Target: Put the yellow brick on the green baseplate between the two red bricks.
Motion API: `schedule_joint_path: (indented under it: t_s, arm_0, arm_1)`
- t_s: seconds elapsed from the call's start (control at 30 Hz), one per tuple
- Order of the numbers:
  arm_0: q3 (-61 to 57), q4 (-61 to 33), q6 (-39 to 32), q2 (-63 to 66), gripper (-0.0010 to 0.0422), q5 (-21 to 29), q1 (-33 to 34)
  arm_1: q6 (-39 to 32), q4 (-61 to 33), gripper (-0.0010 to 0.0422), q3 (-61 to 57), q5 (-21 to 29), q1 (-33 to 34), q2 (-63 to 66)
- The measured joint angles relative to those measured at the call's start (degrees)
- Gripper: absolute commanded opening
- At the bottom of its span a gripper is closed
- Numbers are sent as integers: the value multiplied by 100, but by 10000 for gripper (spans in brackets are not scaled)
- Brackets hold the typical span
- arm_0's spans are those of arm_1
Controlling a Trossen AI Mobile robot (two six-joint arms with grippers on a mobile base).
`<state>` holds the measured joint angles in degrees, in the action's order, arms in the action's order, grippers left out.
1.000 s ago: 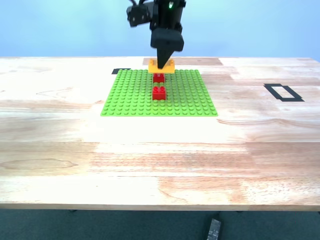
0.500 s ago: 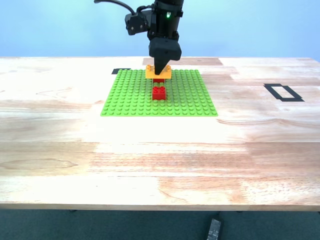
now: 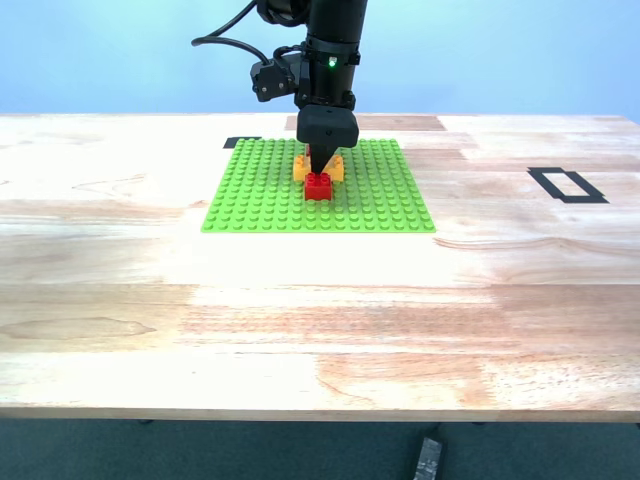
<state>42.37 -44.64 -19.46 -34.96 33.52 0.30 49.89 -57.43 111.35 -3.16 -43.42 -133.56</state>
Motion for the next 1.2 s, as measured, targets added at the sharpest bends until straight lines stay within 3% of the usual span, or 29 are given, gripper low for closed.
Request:
schedule_joint_path:
  t_s: [0.2,0.6,1.2]
  arm_0:
    - [0,4,0,0,0,0,-2]
    - [0,4,-2,0,0,0,0]
    - [0,4,-140,0,0,-2,0]
  arm_1:
    - [4,184,66,-177,-4,42,55]
    - [-114,280,258,-391,85,103,127]
    - [-214,407,234,-387,61,90,684]
